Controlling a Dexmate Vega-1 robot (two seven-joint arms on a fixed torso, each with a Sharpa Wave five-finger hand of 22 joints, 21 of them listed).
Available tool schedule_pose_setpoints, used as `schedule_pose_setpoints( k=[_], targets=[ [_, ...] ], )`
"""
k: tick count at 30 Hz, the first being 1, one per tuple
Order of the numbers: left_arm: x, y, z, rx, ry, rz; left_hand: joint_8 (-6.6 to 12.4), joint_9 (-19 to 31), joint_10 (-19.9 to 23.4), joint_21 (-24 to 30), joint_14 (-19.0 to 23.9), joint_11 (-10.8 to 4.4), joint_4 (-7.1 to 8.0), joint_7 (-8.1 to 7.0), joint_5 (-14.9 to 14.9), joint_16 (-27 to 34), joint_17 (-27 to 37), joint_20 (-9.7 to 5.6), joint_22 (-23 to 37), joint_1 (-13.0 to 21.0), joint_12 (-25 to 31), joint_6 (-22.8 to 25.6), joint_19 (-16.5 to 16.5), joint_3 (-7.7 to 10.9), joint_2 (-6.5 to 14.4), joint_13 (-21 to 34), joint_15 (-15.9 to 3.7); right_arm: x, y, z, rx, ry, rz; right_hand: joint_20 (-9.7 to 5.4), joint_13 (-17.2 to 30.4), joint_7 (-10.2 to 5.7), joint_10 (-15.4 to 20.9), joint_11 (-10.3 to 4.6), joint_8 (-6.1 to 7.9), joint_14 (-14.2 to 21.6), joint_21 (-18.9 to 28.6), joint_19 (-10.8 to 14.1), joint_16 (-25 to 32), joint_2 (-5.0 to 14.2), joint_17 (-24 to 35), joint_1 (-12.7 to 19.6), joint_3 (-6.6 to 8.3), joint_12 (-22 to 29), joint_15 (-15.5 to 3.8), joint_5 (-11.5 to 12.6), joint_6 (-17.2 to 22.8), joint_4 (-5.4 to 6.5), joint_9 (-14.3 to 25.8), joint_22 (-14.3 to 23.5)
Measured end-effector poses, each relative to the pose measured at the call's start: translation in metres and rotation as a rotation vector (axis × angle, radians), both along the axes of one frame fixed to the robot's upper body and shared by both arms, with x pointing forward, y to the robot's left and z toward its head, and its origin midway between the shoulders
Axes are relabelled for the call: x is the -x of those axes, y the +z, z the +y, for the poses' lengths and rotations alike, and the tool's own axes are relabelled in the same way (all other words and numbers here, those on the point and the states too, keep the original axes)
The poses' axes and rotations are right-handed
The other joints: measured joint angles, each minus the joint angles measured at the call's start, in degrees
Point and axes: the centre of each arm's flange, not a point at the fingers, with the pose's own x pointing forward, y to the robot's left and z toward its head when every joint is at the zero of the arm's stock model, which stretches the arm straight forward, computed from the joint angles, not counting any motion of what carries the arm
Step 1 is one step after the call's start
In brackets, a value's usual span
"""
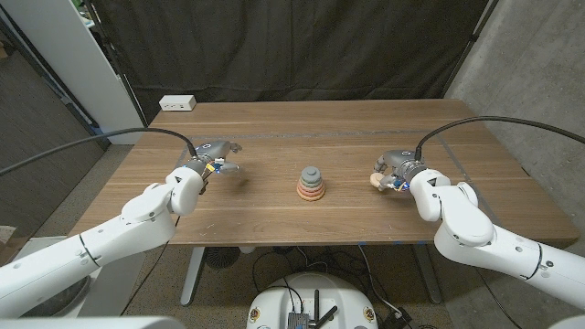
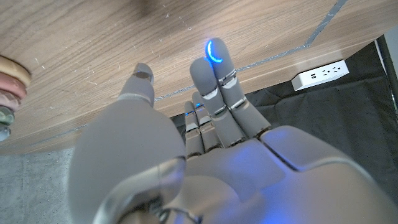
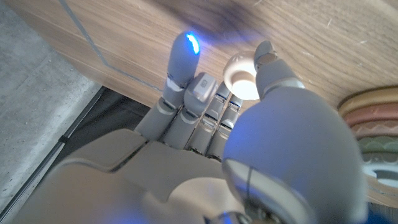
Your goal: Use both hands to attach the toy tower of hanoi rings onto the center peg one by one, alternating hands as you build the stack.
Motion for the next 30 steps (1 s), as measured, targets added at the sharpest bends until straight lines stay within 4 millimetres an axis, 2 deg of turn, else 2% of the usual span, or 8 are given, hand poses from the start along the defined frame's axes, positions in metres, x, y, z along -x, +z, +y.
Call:
schedule_pose_setpoints(
  k=[13, 23, 27, 30],
  targets=[
    [0.004, -0.002, 0.003, -0.016, -0.016, -0.014, 0.00, 0.0, 0.2, 0.0, 0.0, -0.20, -0.07, 0.15, 0.0, -0.2, 0.0, 0.00, 0.3, 0.0, 0.5, 0.3, 0.0, 0.55, 0.0, 0.0, 0.00, 0.014, 0.020, 0.012, 0.024, 0.060, -0.057, 0.00, 0.1, 0.11, 0.0, -0.01, -0.12, 0.0, 0.0, 0.0, 0.2, 0.00, 0.0, 0.0, 0.23, -0.1, 0.00, 0.0, 0.3, -0.22, 0.0, 0.0],
    [0.003, -0.004, 0.002, -0.007, -0.018, -0.026, 0.00, 0.0, 0.8, 0.0, 0.0, -0.20, -0.08, 0.01, 0.0, -0.2, 0.3, 0.00, 0.3, 0.0, 0.5, 0.6, 0.0, 0.55, 0.0, 0.3, 0.00, 0.025, 0.045, 0.023, 0.051, 0.128, -0.119, 0.00, 0.1, 0.10, 0.3, 0.32, -0.32, 0.0, 0.3, 0.0, 0.4, 0.00, 0.0, 0.0, 0.23, -0.4, 0.00, 0.0, 0.3, -0.22, 0.0, 0.0],
    [0.003, -0.006, 0.000, -0.001, -0.020, -0.023, 0.00, 0.0, 0.8, 0.0, 0.0, -0.20, -0.07, 0.00, 0.0, -0.2, 0.3, 0.00, 0.3, 0.0, 0.5, 0.6, 0.0, 0.55, 0.0, 0.3, 0.00, 0.026, 0.045, 0.029, 0.067, 0.160, -0.114, 0.01, 0.1, 0.03, 0.3, 0.32, -0.45, 0.0, 0.3, 0.0, 0.4, 0.00, 0.0, 0.0, 0.23, -0.5, 0.01, 0.0, 0.4, -0.22, 0.0, 0.0],
    [0.003, -0.007, 0.001, 0.002, -0.015, -0.028, 0.00, 0.0, 0.8, 0.0, 0.0, -0.20, -0.07, -0.01, 0.0, -0.2, 0.3, 0.00, 0.3, 0.0, 0.5, 0.6, 0.0, 0.55, 0.0, 0.3, 0.00, 0.027, 0.055, 0.032, 0.071, 0.180, -0.131, 0.01, 0.1, 0.02, 0.3, 0.33, -0.58, 0.0, 0.3, 0.0, 0.4, 0.00, -0.1, 0.0, 0.42, -0.4, 0.00, 0.2, 0.4, -0.42, 0.0, 0.0]
  ],
)
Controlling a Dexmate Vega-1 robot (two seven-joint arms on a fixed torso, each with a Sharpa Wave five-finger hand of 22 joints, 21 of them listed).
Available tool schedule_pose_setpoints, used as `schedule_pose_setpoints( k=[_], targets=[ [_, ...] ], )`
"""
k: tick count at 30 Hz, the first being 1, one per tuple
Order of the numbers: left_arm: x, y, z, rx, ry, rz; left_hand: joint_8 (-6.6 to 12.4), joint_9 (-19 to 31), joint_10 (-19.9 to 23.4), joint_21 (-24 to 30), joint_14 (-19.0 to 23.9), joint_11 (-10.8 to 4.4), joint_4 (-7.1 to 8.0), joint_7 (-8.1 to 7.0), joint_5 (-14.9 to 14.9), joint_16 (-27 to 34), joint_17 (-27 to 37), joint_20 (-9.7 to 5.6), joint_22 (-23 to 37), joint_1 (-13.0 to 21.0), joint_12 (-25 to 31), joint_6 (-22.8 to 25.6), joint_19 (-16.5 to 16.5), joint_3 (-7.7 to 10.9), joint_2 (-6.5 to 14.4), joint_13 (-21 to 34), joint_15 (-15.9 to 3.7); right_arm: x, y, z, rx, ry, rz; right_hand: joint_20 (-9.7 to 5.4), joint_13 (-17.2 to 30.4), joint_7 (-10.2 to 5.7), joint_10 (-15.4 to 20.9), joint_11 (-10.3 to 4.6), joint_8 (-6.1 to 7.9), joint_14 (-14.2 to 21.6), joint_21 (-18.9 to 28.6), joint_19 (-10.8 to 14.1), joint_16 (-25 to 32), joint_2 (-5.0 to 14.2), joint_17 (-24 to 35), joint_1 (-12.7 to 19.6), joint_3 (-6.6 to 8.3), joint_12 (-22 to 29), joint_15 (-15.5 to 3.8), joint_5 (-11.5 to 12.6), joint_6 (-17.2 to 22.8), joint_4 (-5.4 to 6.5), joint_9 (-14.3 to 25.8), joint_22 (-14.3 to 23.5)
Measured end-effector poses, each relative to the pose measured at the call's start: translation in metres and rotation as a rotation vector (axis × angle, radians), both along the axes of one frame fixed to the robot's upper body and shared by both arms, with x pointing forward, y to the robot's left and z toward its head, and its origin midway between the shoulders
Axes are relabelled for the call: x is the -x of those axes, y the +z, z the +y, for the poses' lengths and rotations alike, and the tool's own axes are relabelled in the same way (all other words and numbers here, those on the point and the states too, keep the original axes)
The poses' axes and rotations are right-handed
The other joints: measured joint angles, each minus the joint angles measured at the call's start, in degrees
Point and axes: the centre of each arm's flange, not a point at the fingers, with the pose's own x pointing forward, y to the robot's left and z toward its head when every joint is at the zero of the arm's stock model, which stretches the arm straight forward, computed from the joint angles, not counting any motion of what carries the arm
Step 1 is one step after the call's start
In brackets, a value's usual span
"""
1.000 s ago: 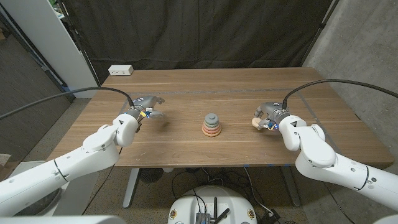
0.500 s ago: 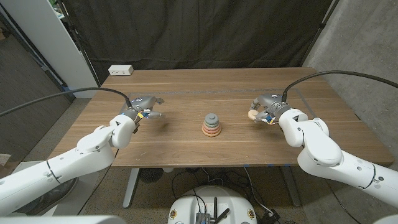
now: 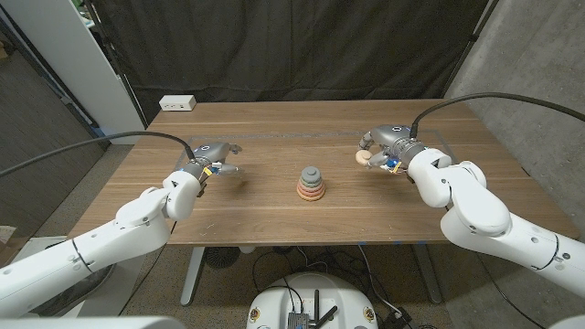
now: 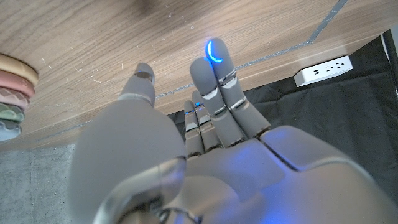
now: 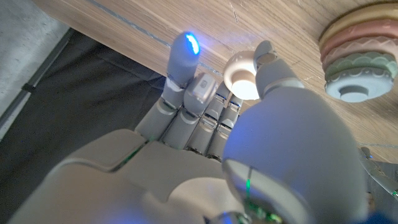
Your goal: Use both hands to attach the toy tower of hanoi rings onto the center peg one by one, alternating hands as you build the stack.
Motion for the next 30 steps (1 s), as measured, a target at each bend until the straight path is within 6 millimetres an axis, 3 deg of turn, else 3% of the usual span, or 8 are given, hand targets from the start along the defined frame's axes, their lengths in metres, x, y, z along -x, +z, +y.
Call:
schedule_pose_setpoints(
  k=[30],
  targets=[
    [0.002, -0.003, 0.001, 0.005, -0.004, -0.012, 0.00, 0.0, 0.6, 0.0, 0.0, -0.05, -0.17, -0.17, 0.0, 0.0, 0.3, 0.00, 0.0, 0.5, 0.3, 0.4, 0.0, 0.79, 0.5, 0.5, 0.00, -0.005, 0.023, 0.050, 0.111, 0.168, 0.023, 0.30, 0.1, 0.04, 0.7, 0.32, 0.11, 0.0, 0.3, 0.3, 0.7, 0.00, 0.0, 0.0, 0.29, 0.3, 0.00, 0.0, 0.7, -0.29, -0.2, 0.0]
  ],
)
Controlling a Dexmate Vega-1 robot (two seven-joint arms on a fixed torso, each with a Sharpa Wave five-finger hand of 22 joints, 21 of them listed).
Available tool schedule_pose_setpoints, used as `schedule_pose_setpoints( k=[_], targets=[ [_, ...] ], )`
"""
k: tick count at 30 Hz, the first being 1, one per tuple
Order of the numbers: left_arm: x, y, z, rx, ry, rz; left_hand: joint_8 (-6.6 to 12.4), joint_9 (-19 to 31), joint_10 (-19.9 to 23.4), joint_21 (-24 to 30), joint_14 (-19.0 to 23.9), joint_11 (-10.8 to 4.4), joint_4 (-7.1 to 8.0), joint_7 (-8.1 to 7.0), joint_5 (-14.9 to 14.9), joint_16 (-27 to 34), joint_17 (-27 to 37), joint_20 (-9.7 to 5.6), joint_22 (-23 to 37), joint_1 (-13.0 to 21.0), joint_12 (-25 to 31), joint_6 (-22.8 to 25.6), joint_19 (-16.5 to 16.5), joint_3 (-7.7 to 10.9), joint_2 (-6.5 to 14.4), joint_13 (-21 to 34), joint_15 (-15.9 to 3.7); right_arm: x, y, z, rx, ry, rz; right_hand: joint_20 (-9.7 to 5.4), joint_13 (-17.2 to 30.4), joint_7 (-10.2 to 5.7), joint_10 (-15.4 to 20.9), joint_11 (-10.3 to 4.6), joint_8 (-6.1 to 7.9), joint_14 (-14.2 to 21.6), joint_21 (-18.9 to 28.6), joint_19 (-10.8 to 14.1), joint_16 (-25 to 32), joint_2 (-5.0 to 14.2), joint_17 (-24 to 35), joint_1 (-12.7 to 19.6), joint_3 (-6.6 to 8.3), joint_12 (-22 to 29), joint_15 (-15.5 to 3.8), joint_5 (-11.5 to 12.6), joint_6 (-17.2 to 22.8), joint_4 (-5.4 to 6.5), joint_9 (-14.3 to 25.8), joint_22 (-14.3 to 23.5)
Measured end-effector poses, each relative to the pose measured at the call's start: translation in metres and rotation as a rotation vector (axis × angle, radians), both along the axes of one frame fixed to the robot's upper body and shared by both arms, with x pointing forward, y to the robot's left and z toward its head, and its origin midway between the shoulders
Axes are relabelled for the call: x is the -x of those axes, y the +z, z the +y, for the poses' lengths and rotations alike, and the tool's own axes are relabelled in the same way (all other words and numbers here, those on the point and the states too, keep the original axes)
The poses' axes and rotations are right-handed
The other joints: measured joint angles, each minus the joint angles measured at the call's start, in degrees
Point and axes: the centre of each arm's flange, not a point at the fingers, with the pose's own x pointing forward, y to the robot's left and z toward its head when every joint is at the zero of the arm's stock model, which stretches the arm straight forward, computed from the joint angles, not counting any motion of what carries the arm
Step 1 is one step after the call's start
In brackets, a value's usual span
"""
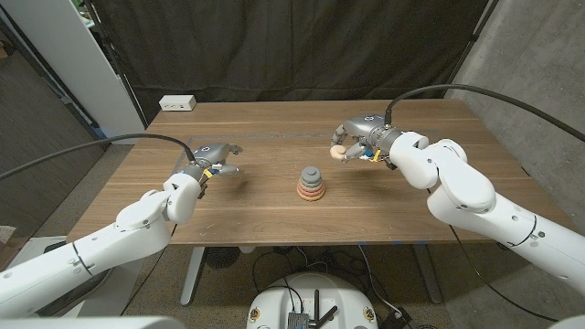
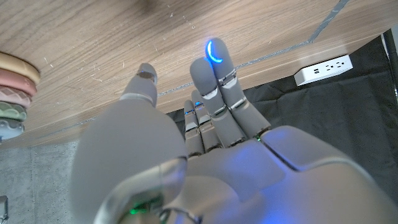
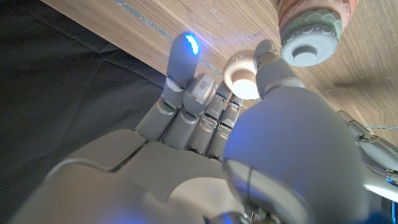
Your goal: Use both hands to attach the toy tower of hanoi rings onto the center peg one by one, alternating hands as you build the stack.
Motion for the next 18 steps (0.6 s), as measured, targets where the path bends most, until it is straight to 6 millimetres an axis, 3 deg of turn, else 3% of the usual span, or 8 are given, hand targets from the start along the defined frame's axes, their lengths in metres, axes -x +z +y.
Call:
schedule_pose_setpoints(
  k=[18],
  targets=[
    [0.002, 0.001, 0.003, -0.014, 0.002, -0.004, 0.00, 0.0, 0.3, 0.2, 0.0, -0.16, -0.23, 0.11, 0.0, 0.0, 0.3, 0.00, 0.0, 0.2, 0.1, 0.3, 0.0, 0.24, 0.2, 0.1, 0.00, -0.005, 0.008, 0.037, 0.074, 0.090, 0.018, 0.00, 0.0, 0.07, 0.4, -0.04, 0.08, 0.0, 0.0, 0.0, 0.4, 0.00, 0.0, 0.0, 0.22, 0.2, 0.00, -0.3, 0.2, -0.22, 0.0, 0.1]
  ],
)
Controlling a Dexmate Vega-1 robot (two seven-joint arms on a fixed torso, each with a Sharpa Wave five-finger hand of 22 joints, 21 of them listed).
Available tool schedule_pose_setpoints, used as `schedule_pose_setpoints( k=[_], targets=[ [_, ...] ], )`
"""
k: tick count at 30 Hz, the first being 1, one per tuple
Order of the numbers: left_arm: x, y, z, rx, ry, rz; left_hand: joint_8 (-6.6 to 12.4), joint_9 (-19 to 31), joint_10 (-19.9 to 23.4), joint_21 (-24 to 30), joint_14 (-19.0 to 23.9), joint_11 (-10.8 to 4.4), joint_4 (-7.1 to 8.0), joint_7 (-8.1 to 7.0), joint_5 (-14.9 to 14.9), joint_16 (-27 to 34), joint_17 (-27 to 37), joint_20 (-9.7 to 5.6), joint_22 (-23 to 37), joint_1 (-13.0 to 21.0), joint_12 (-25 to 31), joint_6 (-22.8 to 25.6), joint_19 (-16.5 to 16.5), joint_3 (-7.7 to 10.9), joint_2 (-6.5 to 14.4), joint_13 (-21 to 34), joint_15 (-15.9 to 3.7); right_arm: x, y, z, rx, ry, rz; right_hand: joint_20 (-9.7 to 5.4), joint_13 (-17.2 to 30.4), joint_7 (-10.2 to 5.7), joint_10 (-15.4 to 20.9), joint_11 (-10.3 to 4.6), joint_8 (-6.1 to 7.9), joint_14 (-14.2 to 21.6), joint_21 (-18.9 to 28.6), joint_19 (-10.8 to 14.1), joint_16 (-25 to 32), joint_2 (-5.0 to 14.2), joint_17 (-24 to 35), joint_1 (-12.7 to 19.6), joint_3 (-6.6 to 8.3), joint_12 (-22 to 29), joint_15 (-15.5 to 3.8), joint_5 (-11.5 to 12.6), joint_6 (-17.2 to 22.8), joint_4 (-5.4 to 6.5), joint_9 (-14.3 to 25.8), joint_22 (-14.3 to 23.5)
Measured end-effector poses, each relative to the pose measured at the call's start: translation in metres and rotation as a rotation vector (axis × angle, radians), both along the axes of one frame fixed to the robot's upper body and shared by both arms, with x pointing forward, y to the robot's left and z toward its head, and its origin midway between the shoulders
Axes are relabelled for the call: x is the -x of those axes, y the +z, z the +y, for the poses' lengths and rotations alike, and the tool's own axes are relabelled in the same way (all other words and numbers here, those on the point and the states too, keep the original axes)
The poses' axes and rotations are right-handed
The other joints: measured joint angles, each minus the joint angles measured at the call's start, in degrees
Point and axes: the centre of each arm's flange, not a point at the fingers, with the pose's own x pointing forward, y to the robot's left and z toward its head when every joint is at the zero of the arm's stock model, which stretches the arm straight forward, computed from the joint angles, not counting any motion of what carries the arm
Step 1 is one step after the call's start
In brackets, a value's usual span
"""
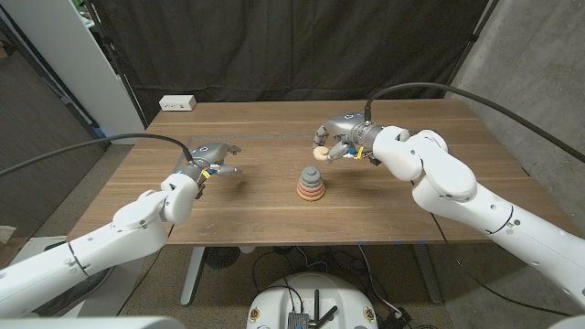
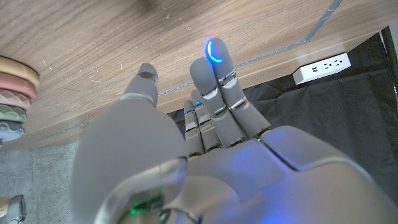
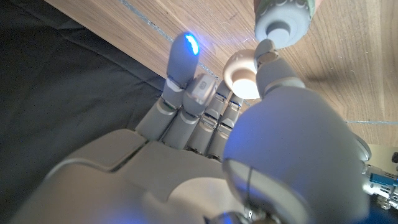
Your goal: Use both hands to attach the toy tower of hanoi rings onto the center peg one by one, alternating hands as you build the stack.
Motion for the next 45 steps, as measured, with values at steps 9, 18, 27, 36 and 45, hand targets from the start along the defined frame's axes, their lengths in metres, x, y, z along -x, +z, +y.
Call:
schedule_pose_setpoints(
  k=[9, 18, 27, 36, 45],
  targets=[
    [0.000, 0.001, 0.000, -0.004, 0.000, -0.002, 0.00, 0.0, 0.2, 0.0, 0.0, -0.15, 0.24, -0.01, -0.3, 0.0, 0.0, 0.00, 0.0, 0.3, 0.0, 0.0, 0.0, 0.24, 0.3, 0.1, 0.00, -0.006, 0.000, 0.011, 0.030, 0.010, 0.027, -0.31, 0.0, 0.02, 0.0, 0.00, 0.00, 0.0, 0.0, 0.3, 0.2, 0.00, 0.1, 0.0, 0.00, 0.0, 0.00, 0.0, 0.1, 0.00, 0.0, 0.2],
    [-0.001, 0.002, 0.002, -0.002, 0.002, -0.003, 0.00, 0.1, 0.2, 0.0, 0.0, -0.14, 0.08, -0.21, -0.3, 0.0, 0.0, 0.00, 0.0, 0.3, 0.0, 0.2, 0.0, 0.40, 0.3, 0.1, 0.00, -0.012, -0.001, 0.020, 0.059, 0.004, 0.052, -0.31, 0.0, -0.03, 0.0, -0.01, -0.02, 0.0, 0.0, 0.3, 0.4, 0.00, 0.1, 0.0, 0.19, 0.0, 0.00, -0.2, 0.2, -0.19, 0.0, 0.0],
    [-0.002, 0.003, 0.003, -0.001, 0.005, -0.004, 0.00, 0.1, 0.2, 0.0, 0.0, -0.14, 0.16, -0.21, -0.3, 0.0, 0.2, 0.00, 0.0, 0.5, 0.0, 0.2, 0.0, 0.79, 0.5, 0.1, 0.00, -0.016, -0.003, 0.024, 0.087, -0.006, 0.072, -0.31, 0.0, -0.03, 0.1, -0.10, -0.06, 0.0, 0.0, 0.3, 0.4, 0.00, -0.1, 0.0, 0.36, -0.4, 0.00, 0.1, 0.2, -0.36, 0.0, 0.0],
    [-0.003, 0.005, 0.003, 0.002, 0.004, -0.010, 0.00, 0.1, 0.3, 0.0, 0.0, -0.12, 0.16, -0.21, -0.6, 0.0, 0.3, 0.00, 0.0, 0.7, 0.0, 0.2, 0.0, 0.79, 0.7, 0.1, 0.00, -0.022, -0.007, 0.035, 0.112, -0.008, 0.094, -0.30, 0.0, -0.02, -0.1, -0.31, -0.33, 0.0, 0.0, 0.3, 0.4, 0.00, -0.1, 0.0, 0.42, -0.6, 0.00, 0.1, 0.3, -0.42, 0.0, 0.0],
    [-0.005, 0.004, 0.001, -0.001, 0.001, -0.003, 0.00, 0.1, 0.2, 0.0, 0.0, -0.19, 0.32, -0.21, -0.6, 0.0, 0.3, 0.00, 0.0, 0.7, 0.0, 0.2, 0.0, 0.95, 0.8, 0.1, 0.00, -0.030, -0.013, 0.039, 0.127, -0.022, 0.111, -0.30, 0.0, 0.00, -0.2, -0.30, -0.59, 0.3, 0.0, 0.3, 0.4, 0.00, 0.1, 0.0, 0.65, -0.4, 0.28, 0.0, 0.4, -0.65, 0.0, 0.0]
  ],
)
